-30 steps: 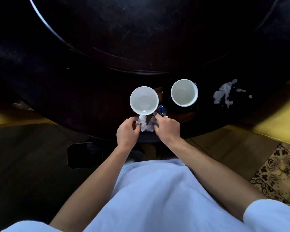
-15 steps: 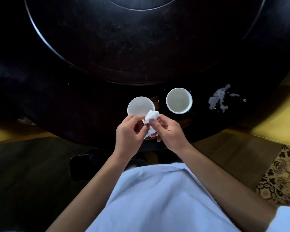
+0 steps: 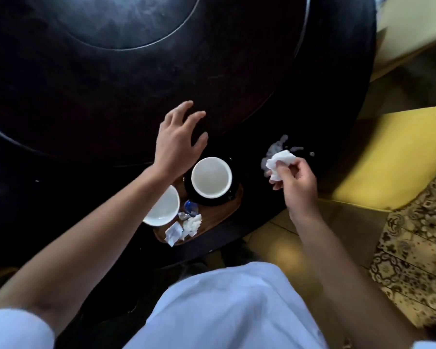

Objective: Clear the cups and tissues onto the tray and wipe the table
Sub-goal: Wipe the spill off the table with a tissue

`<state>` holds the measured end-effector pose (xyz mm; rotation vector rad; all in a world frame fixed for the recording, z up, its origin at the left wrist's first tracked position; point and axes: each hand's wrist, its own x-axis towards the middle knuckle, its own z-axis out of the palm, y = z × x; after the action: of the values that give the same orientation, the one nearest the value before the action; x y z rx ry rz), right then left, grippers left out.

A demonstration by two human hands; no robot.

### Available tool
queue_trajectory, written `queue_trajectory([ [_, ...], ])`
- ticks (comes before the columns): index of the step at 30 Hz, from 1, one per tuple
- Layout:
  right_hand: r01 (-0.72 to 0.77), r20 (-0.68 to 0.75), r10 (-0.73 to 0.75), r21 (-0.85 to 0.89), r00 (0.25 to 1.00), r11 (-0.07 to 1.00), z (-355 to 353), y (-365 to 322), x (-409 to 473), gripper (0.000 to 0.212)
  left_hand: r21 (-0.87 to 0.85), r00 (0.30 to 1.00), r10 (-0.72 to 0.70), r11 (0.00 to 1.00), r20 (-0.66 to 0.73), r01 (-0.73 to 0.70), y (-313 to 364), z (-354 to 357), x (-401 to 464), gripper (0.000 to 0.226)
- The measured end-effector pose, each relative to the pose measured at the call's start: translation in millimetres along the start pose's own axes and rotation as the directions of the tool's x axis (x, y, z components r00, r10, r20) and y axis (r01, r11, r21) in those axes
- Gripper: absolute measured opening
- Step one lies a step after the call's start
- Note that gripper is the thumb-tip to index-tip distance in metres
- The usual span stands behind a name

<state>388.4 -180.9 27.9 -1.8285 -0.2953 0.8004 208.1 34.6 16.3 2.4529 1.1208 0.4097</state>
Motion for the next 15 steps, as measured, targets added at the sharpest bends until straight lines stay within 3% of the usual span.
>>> queue_trajectory([
  [4,0.09,-0.083,-0.11,-0.215,0.991,0.972,-55,22,61,0.017,0.137,0.995,-0.014,0.991,0.096,0.001,-7,44,68,0.058],
  [8,0.13,-0.15,-0.226,-0.478,0.962,0.869,-86,45,117,0.017,0.227,0.984,-0.036,0.974,0.172,-0.004,-4,79,109,0.062],
  [12,0.073,-0.204,-0.274,-0.663,0.94,0.745,-98,63,159,0.026,0.237,0.983,-0.074,0.971,0.168,0.032,-2,105,121,0.064],
  [15,0.088,-0.193,-0.305,-0.697,0.933,0.712,-99,71,181,0.024,0.251,0.987,-0.082,0.967,0.135,0.046,-6,112,120,0.064],
])
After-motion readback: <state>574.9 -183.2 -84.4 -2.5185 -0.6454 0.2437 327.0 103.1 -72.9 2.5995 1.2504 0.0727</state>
